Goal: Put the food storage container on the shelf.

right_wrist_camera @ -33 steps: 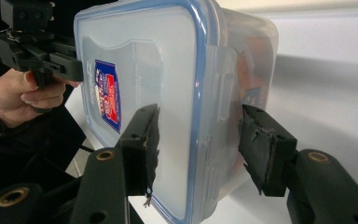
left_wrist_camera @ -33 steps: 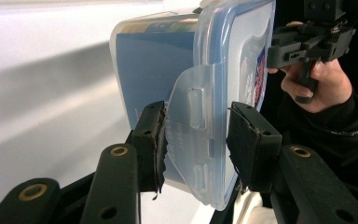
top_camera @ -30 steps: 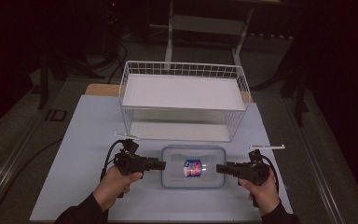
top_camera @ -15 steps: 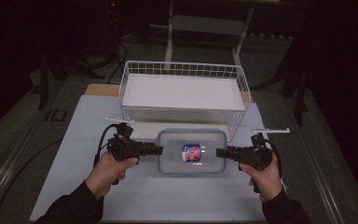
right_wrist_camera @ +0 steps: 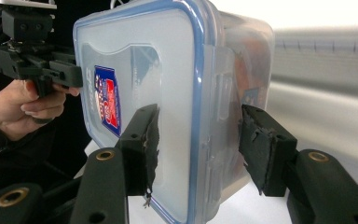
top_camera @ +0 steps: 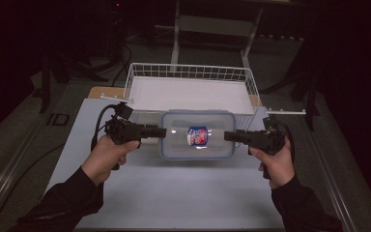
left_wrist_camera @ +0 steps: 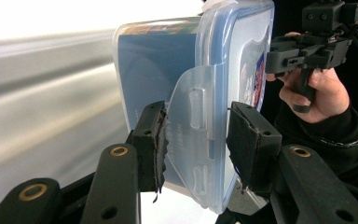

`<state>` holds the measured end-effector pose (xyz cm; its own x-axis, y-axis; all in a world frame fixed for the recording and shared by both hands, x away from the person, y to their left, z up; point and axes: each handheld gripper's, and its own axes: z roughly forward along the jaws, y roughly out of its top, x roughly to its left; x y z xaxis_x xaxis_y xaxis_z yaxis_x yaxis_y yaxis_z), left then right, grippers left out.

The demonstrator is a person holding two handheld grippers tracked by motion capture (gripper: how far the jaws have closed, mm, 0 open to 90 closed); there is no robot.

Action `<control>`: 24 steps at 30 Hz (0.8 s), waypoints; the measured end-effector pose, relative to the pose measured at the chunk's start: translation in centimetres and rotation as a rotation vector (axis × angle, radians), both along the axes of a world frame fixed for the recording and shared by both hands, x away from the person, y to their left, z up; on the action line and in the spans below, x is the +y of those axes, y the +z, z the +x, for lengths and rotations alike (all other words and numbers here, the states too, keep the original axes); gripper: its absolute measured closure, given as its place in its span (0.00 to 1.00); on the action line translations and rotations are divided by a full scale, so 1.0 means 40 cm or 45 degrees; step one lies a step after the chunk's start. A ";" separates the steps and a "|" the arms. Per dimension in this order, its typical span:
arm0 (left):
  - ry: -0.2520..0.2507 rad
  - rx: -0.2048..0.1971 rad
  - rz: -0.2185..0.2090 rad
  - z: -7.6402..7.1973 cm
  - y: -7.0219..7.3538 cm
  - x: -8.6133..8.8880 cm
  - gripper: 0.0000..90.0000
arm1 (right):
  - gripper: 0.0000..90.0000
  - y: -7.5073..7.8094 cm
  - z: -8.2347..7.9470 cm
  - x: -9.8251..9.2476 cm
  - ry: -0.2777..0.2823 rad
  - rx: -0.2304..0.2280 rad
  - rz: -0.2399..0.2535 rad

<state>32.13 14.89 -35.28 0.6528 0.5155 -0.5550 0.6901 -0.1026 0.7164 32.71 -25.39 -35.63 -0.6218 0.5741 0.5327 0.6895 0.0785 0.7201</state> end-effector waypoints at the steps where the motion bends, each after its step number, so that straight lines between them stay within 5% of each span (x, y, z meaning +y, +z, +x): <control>1: 0.004 -0.002 0.001 0.006 0.010 0.001 0.64 | 0.54 0.010 0.007 0.001 0.000 -0.004 0.005; 17: 0.038 -0.032 0.014 0.101 0.117 0.004 0.64 | 0.54 0.122 0.117 0.012 -0.033 -0.045 0.028; 24: 0.067 -0.019 0.004 0.149 0.128 0.008 0.64 | 0.53 0.136 0.167 0.019 -0.052 -0.027 0.040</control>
<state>38.08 15.23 -30.17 0.6331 0.5512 -0.5435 0.6837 -0.0691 0.7265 39.39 -24.62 -30.19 -0.6094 0.5825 0.5379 0.6763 0.0279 0.7361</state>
